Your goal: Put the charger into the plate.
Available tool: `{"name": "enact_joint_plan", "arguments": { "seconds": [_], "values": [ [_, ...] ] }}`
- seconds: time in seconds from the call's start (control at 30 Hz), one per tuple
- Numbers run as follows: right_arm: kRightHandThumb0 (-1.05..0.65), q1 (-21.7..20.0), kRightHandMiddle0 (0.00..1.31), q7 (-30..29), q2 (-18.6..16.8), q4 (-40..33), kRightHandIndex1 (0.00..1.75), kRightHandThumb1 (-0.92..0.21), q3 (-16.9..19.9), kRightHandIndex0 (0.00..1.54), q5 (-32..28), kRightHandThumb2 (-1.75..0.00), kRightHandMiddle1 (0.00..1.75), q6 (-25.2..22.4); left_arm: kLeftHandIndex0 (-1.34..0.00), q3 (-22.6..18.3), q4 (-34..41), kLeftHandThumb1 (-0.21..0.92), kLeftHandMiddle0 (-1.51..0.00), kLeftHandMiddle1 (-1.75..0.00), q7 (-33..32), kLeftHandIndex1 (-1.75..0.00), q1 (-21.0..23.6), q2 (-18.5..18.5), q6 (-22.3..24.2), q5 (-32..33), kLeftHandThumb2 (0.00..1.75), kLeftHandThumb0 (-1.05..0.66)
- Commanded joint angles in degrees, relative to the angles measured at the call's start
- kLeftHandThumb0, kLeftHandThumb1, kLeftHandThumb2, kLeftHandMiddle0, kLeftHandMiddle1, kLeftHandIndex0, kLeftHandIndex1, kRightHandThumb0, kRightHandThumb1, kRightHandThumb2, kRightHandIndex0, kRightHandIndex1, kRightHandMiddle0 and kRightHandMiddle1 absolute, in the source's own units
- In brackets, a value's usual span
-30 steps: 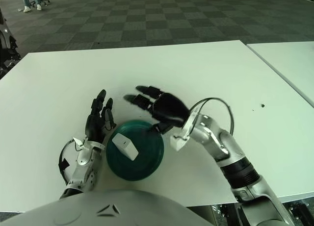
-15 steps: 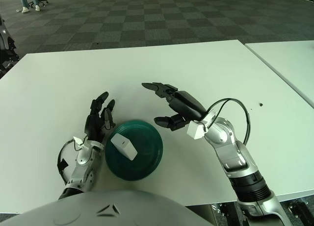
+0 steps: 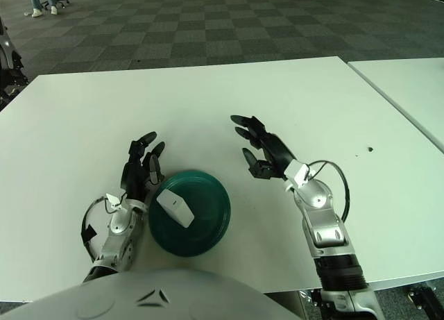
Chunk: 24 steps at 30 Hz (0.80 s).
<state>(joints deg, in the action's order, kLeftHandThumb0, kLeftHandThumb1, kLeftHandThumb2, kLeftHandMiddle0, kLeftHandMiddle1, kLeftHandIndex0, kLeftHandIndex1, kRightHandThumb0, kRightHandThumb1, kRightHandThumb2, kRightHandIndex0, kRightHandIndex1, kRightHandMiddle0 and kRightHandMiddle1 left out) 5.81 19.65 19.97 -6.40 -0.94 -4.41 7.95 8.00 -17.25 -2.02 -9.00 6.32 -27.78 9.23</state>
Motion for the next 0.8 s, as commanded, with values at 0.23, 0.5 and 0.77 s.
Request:
{"name": "enact_joint_plan", "arguments": {
  "seconds": [0.23, 0.5, 0.77],
  "values": [
    [-0.9, 3.9, 0.0, -8.9, -11.9, 12.8, 0.05, -0.92, 0.8, 0.37, -0.2, -0.82, 0.81, 4.3, -0.01, -2.4, 2.6, 0.92, -0.34, -0.47, 4.6, -1.05, -8.8, -0.4, 8.5, 4.8, 0.95, -0.91],
    [-0.9, 4.6, 0.0, -10.3, -14.8, 16.4, 0.04, -0.92, 1.1, 0.37, -0.4, -0.84, 0.83, 6.3, 0.0, -3.7, 10.4, 0.92, -0.32, -0.43, 5.2, -0.99, -11.7, -2.9, 13.0, 2.7, 1.02, -0.89],
    [-0.93, 3.9, 0.0, -12.6, -16.6, 20.4, 0.04, -0.92, 0.8, 0.38, 1.1, -0.86, 0.88, 8.5, 0.0, -5.3, 10.3, 0.92, -0.32, -0.35, 5.7, -0.93, -12.7, -2.7, 13.7, 2.7, 1.04, -0.89]
  ]
}}
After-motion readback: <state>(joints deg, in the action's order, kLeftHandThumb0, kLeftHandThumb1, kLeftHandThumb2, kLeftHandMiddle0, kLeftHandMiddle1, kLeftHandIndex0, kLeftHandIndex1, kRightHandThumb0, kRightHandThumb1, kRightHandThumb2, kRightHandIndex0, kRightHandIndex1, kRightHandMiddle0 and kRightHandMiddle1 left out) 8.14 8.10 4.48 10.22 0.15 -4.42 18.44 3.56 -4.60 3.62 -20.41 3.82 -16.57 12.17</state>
